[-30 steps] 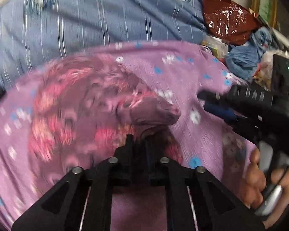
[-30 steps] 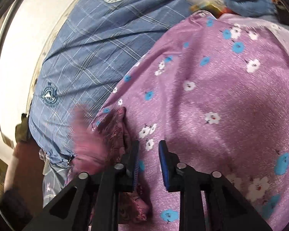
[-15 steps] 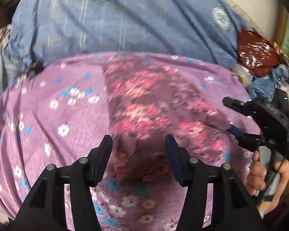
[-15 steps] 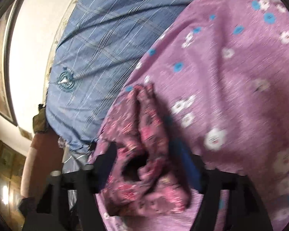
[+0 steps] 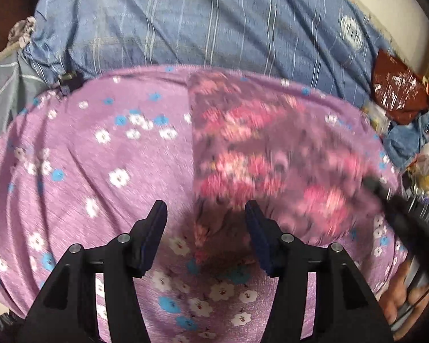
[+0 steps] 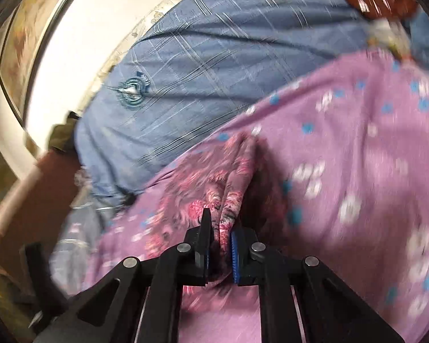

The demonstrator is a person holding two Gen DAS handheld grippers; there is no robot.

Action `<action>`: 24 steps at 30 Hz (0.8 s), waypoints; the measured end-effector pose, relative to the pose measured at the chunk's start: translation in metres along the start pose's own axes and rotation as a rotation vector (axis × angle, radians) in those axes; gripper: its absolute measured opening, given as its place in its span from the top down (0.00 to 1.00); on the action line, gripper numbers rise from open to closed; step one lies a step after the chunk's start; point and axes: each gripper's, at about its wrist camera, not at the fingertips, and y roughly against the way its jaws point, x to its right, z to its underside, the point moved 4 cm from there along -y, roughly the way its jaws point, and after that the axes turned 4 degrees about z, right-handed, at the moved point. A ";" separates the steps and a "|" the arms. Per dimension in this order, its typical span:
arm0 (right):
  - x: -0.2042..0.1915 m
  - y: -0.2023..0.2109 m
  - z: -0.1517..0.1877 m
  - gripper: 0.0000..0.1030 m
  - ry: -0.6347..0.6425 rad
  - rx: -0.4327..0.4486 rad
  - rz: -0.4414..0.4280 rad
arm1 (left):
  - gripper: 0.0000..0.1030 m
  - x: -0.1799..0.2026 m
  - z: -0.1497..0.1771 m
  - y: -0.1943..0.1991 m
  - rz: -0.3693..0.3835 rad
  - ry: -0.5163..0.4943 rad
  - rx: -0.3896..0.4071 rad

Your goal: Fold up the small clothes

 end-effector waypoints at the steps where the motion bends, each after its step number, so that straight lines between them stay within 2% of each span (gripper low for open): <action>1: 0.008 0.001 0.005 0.90 -0.041 -0.030 -0.007 | 0.46 -0.001 -0.002 0.001 -0.008 -0.005 0.011; 4: 0.043 -0.018 0.014 0.90 -0.162 -0.153 0.055 | 0.46 -0.001 -0.003 -0.014 -0.011 0.004 -0.024; 6: 0.066 -0.030 0.021 0.84 -0.232 -0.232 0.104 | 0.46 0.002 -0.001 -0.026 -0.011 -0.002 -0.051; 7: 0.067 -0.029 0.020 0.82 -0.245 -0.235 0.099 | 0.46 0.005 0.001 -0.034 -0.023 -0.020 -0.066; 9: 0.064 -0.015 0.011 0.78 -0.212 -0.162 0.122 | 0.46 0.010 0.004 -0.044 -0.033 -0.044 -0.084; 11: 0.053 0.007 -0.004 0.78 -0.125 -0.013 0.185 | 0.46 0.015 0.011 -0.053 -0.040 -0.069 -0.119; 13: 0.033 0.023 -0.015 0.78 -0.024 0.101 0.178 | 0.46 0.017 0.017 -0.058 -0.043 -0.098 -0.146; 15: 0.013 0.021 -0.017 0.78 0.059 0.126 0.158 | 0.46 0.019 0.020 -0.058 -0.051 -0.129 -0.152; 18: -0.006 -0.018 -0.007 0.81 0.127 -0.020 0.150 | 0.46 0.019 0.019 -0.055 -0.052 -0.131 -0.158; 20: -0.004 -0.059 0.010 0.86 0.139 -0.204 0.225 | 0.46 0.021 0.017 -0.049 -0.047 -0.125 -0.154; 21: 0.000 -0.069 0.014 0.87 0.131 -0.238 0.255 | 0.46 0.023 0.016 -0.044 -0.040 -0.126 -0.142; 24: -0.011 -0.051 0.004 0.80 0.140 -0.149 0.237 | 0.46 0.029 0.010 -0.020 -0.027 -0.148 -0.075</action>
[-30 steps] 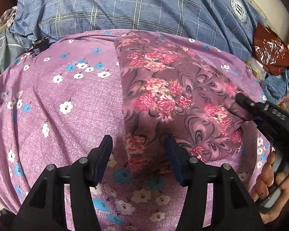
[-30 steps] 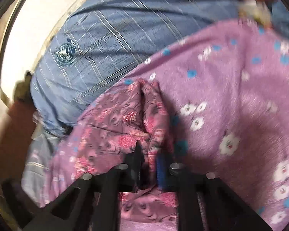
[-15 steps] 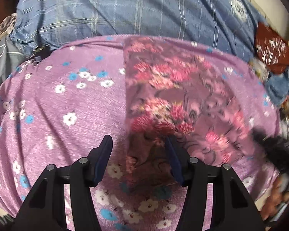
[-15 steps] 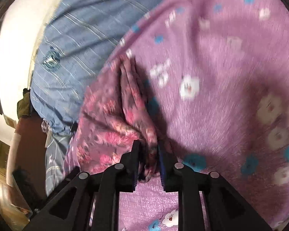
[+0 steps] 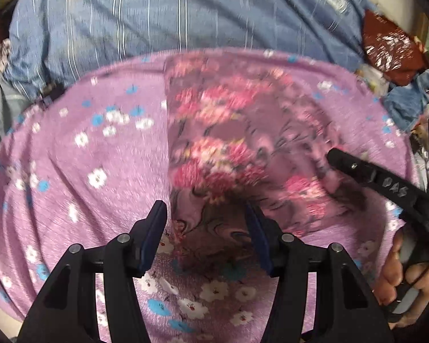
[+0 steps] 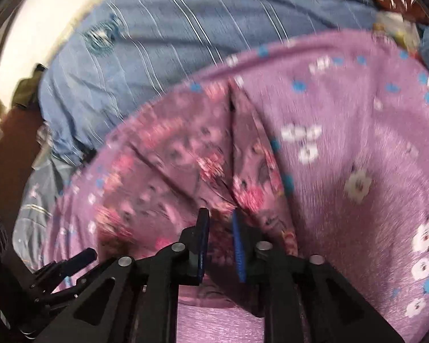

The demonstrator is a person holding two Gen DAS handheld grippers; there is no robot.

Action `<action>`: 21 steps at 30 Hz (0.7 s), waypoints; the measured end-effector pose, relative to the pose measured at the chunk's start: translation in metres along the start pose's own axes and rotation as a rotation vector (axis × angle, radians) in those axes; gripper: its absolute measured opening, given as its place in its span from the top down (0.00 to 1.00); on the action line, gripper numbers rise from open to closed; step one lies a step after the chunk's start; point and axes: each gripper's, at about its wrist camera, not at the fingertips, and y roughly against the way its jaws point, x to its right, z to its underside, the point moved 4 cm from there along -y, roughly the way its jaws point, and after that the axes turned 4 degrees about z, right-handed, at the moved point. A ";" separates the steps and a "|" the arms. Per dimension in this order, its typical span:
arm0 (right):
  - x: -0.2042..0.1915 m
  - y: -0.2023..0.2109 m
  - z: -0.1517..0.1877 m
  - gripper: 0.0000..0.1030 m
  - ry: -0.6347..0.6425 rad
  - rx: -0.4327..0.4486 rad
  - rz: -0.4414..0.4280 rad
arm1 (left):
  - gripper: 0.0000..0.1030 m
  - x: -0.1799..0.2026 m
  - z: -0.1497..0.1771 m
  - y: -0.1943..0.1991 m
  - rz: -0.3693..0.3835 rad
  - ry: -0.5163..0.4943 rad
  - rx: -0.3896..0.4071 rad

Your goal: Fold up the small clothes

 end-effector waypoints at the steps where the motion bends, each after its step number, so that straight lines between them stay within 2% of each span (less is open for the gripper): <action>1: -0.001 0.007 0.001 0.80 0.005 0.026 0.024 | 0.45 0.002 -0.001 0.011 -0.007 -0.008 0.030; 5: -0.010 0.037 0.004 0.78 0.049 0.136 0.079 | 0.32 0.006 -0.002 0.046 -0.025 -0.018 0.119; 9: -0.021 0.059 0.012 0.71 0.126 0.220 0.149 | 0.31 0.007 0.002 0.066 -0.025 -0.034 0.148; 14: -0.027 0.073 0.019 0.71 0.177 0.263 0.210 | 0.31 0.012 0.011 0.082 -0.012 -0.041 0.163; 21: -0.025 0.075 0.023 0.71 0.197 0.279 0.262 | 0.31 0.018 0.017 0.081 -0.016 -0.041 0.157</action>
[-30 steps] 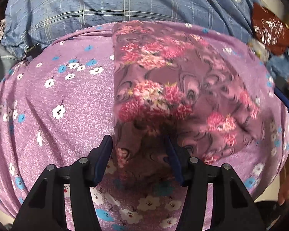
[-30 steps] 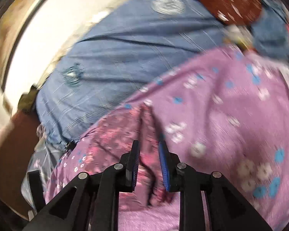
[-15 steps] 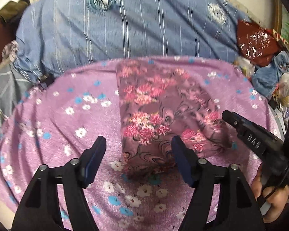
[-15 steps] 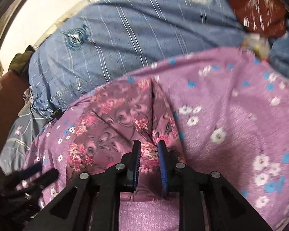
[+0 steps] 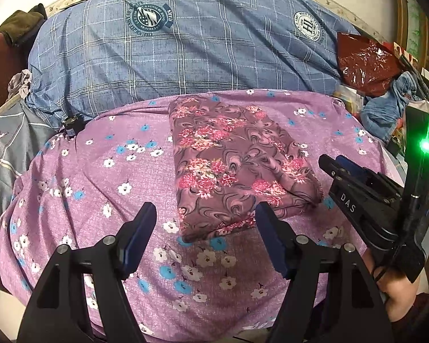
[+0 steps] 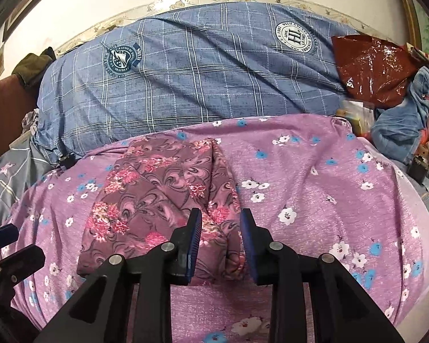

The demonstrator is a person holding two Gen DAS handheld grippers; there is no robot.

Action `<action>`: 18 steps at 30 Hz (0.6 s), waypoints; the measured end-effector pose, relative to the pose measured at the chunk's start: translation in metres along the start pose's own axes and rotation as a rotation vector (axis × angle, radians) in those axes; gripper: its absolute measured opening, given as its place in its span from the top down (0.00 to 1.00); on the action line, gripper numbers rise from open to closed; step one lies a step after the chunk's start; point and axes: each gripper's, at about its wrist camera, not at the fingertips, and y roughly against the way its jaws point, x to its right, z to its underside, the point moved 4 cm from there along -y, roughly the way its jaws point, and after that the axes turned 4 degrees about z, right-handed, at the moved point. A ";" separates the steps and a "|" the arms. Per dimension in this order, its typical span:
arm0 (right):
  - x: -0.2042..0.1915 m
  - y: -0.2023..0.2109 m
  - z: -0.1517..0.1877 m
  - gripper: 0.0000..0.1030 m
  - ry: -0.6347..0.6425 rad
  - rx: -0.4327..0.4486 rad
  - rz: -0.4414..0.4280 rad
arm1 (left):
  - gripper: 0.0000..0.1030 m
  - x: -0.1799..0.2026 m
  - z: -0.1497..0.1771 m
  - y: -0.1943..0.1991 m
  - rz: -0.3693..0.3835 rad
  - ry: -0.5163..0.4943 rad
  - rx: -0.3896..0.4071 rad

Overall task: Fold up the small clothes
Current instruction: 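Press the folded shirt edge flat with the right gripper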

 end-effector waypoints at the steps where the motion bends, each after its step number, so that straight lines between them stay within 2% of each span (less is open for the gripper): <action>1: 0.001 0.000 0.000 0.71 0.000 -0.001 0.002 | 0.31 0.001 0.000 -0.002 0.000 0.001 -0.002; 11: 0.006 -0.012 -0.002 0.71 0.008 -0.027 0.037 | 0.31 0.002 -0.010 -0.029 0.000 -0.007 -0.005; 16: 0.004 -0.025 -0.007 0.71 0.030 -0.039 0.055 | 0.31 -0.010 -0.036 -0.058 -0.014 0.010 0.022; 18: 0.004 -0.034 -0.015 0.71 0.017 -0.045 0.038 | 0.31 -0.020 -0.050 -0.077 -0.049 0.018 0.019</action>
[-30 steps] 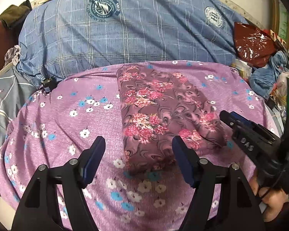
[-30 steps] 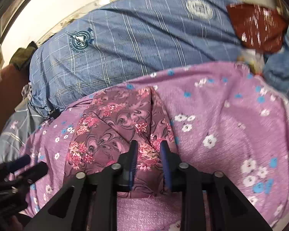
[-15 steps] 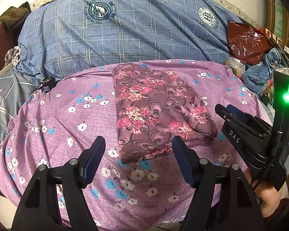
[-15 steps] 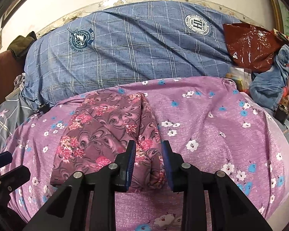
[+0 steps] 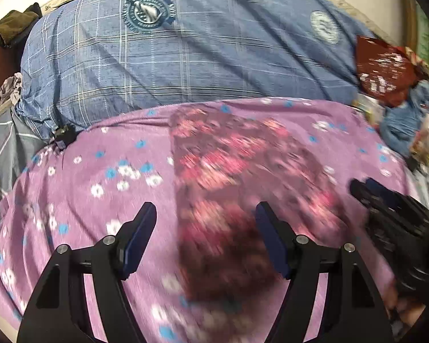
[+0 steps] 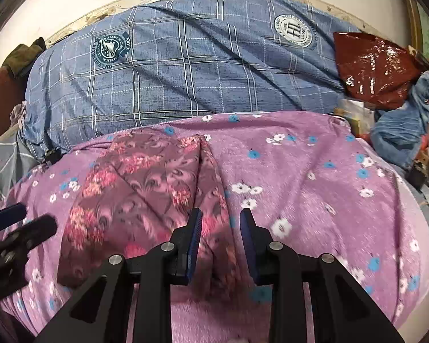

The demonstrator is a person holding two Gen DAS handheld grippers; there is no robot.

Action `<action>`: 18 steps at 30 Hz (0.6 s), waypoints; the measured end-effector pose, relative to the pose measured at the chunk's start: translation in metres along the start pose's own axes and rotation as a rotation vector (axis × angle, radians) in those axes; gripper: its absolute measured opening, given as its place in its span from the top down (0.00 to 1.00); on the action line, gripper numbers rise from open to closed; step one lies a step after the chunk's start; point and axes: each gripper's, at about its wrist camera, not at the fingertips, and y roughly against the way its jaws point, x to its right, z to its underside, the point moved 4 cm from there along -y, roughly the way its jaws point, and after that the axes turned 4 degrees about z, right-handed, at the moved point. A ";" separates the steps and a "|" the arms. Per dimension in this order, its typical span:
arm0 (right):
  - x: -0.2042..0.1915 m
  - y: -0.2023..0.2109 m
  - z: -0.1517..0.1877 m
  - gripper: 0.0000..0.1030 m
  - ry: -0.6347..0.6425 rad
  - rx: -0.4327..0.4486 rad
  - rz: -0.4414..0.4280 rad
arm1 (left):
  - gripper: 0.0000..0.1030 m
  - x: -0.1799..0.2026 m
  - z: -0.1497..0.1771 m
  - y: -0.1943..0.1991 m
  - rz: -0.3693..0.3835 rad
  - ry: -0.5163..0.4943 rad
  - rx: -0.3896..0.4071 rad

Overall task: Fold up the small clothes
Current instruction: 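Press the folded shirt edge flat with the right gripper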

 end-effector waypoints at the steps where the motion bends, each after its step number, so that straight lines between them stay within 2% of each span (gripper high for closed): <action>1: 0.000 -0.004 -0.003 0.71 -0.012 -0.003 -0.012 | 0.29 -0.005 -0.005 -0.011 -0.012 0.008 -0.013; 4: -0.001 -0.019 -0.017 0.70 -0.070 -0.025 -0.086 | 0.29 -0.026 -0.019 -0.050 -0.047 0.070 -0.084; 7: -0.009 -0.040 -0.035 0.70 -0.107 -0.055 -0.177 | 0.29 -0.043 -0.024 -0.072 -0.056 0.143 -0.093; 12: -0.048 -0.069 -0.063 0.70 -0.130 -0.098 -0.349 | 0.28 -0.051 -0.018 -0.091 -0.029 0.121 -0.103; 14: -0.066 -0.085 -0.066 0.70 -0.122 -0.154 -0.400 | 0.26 -0.054 -0.016 -0.094 -0.013 0.120 -0.105; 15: -0.073 -0.095 -0.064 0.72 -0.119 -0.192 -0.402 | 0.25 -0.055 -0.015 -0.094 -0.008 0.109 -0.102; 18: -0.078 -0.144 -0.048 0.74 -0.107 -0.342 -0.280 | 0.23 -0.052 -0.015 -0.100 -0.002 0.048 -0.112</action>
